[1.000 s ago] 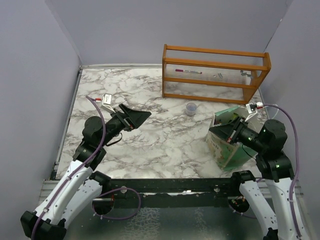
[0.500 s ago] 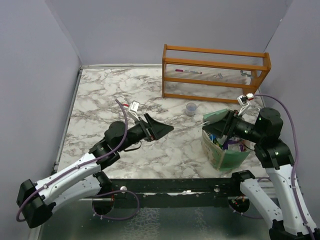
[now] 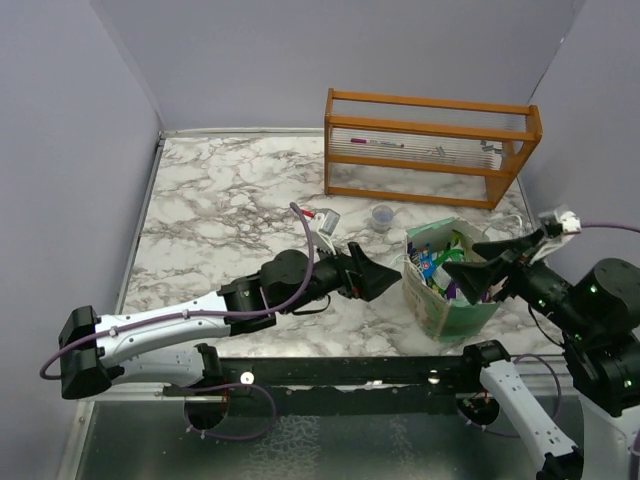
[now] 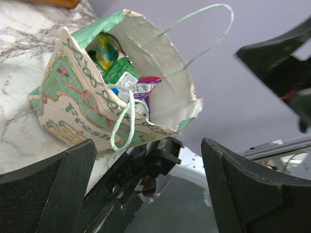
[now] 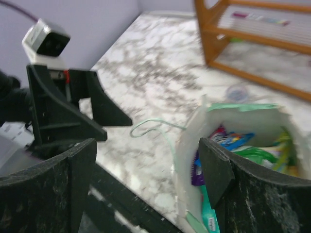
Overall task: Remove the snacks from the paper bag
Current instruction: Move the paper bag to the center of the board, then adjust the paper bag at the center of the board.
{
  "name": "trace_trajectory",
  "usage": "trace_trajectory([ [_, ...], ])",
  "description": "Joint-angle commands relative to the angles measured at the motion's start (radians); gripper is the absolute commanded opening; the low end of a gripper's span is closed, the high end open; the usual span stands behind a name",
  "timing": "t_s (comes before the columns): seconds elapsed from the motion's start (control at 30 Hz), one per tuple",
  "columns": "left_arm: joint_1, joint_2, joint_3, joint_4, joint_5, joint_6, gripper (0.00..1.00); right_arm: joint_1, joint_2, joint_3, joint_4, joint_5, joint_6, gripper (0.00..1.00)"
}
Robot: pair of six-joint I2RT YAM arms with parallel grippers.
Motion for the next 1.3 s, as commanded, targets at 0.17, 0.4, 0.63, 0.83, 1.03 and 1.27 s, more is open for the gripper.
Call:
trace_trajectory([
  [0.17, -0.040, 0.070, 0.118, -0.174, -0.129, 0.049, 0.93, 0.006, -0.034, 0.084, -0.065, 0.785, -0.133, 0.80],
  [0.4, -0.040, 0.099, 0.178, -0.285, -0.139, 0.050, 0.98, 0.009, 0.038, 0.008, -0.034, 0.977, -0.146, 0.80],
  [0.63, -0.040, 0.057, 0.132, -0.266, -0.118, 0.037, 0.97, 0.009, 0.109, -0.027, 0.019, 0.622, -0.132, 0.64],
  [0.83, -0.040, -0.029, 0.044, -0.207, -0.174, 0.016, 0.98, 0.008, 0.107, -0.053, -0.013, 0.367, -0.114, 0.55],
  [1.03, -0.039, -0.005, 0.063, -0.200, -0.179, 0.019, 0.98, 0.009, 0.047, -0.132, 0.130, 0.374, -0.058, 0.21],
  [1.27, -0.040, 0.111, 0.166, -0.227, -0.107, 0.032, 0.99, 0.009, 0.022, -0.142, 0.243, 0.330, -0.028, 0.01],
])
